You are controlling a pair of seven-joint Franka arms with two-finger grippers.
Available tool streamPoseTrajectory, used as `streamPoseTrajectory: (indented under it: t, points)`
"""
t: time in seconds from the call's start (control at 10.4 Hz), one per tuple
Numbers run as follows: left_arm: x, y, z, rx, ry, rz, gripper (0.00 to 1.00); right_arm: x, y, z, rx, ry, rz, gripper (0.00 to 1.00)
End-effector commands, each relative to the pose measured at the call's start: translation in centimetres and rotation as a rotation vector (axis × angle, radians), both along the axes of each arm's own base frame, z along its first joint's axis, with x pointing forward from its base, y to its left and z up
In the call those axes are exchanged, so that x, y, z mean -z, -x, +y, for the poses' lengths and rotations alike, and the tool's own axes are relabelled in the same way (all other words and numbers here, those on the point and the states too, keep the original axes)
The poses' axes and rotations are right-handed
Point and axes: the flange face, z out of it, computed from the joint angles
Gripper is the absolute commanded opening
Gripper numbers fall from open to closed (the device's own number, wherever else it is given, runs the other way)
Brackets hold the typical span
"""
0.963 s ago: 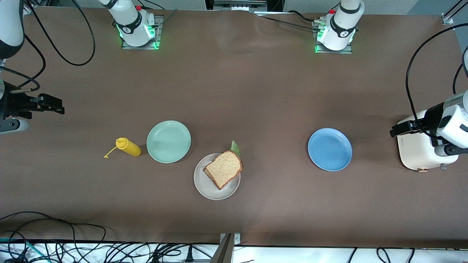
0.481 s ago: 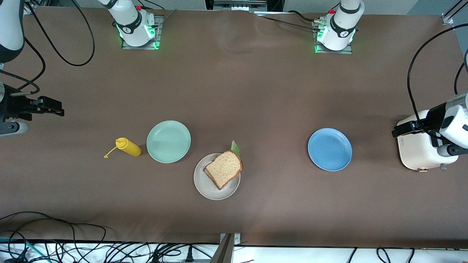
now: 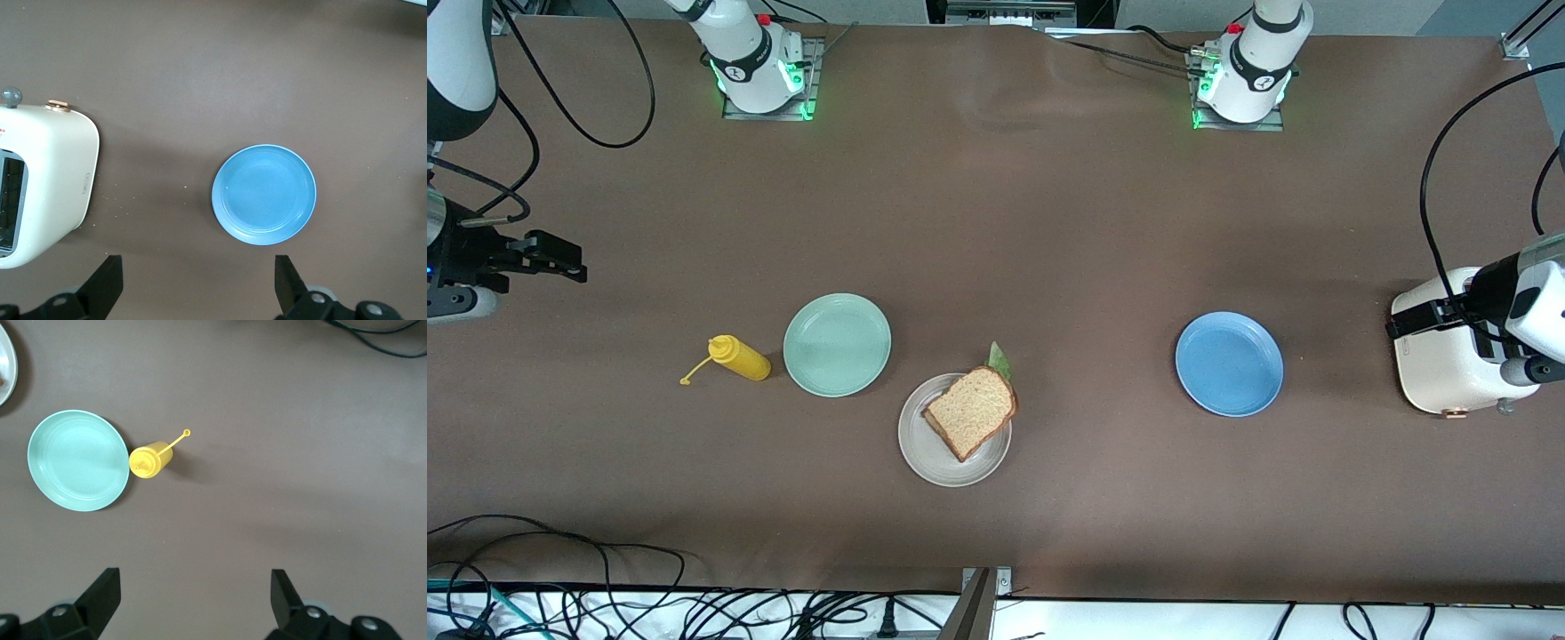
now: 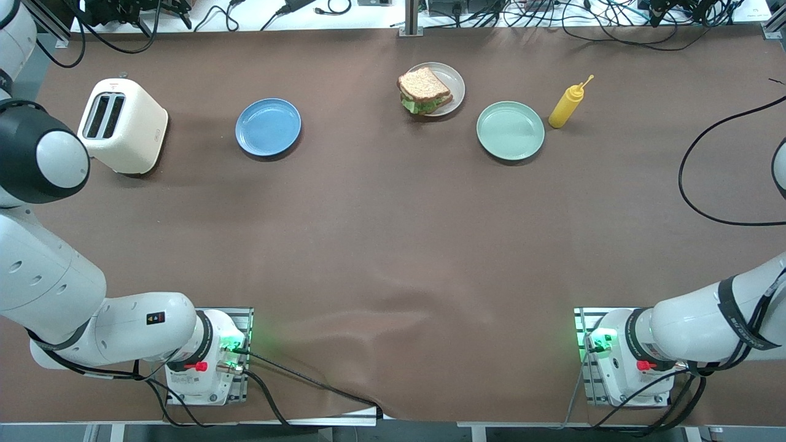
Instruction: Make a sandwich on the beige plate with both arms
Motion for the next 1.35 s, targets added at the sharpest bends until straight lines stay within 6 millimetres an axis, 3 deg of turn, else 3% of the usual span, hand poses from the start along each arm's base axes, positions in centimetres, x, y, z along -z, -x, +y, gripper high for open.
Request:
streamPoseTrajectory:
  t: [0.0, 0.19, 1.25]
  points:
    - [-0.6, 0.8, 0.1, 0.027, 0.000, -0.014, 1.00, -0.7, 1.6, 1.9, 0.036, -0.045, 0.046, 1.00]
    - [-0.7, 0.8, 0.3, 0.024, 0.001, -0.016, 1.00, -1.0, 1.8, 3.1, 0.051, -0.040, 0.058, 1.00]
    - [-0.5, 0.8, -0.6, 0.031, 0.007, -0.010, 1.00, -1.1, 1.5, 1.0, 0.078, 0.019, 0.050, 1.00]
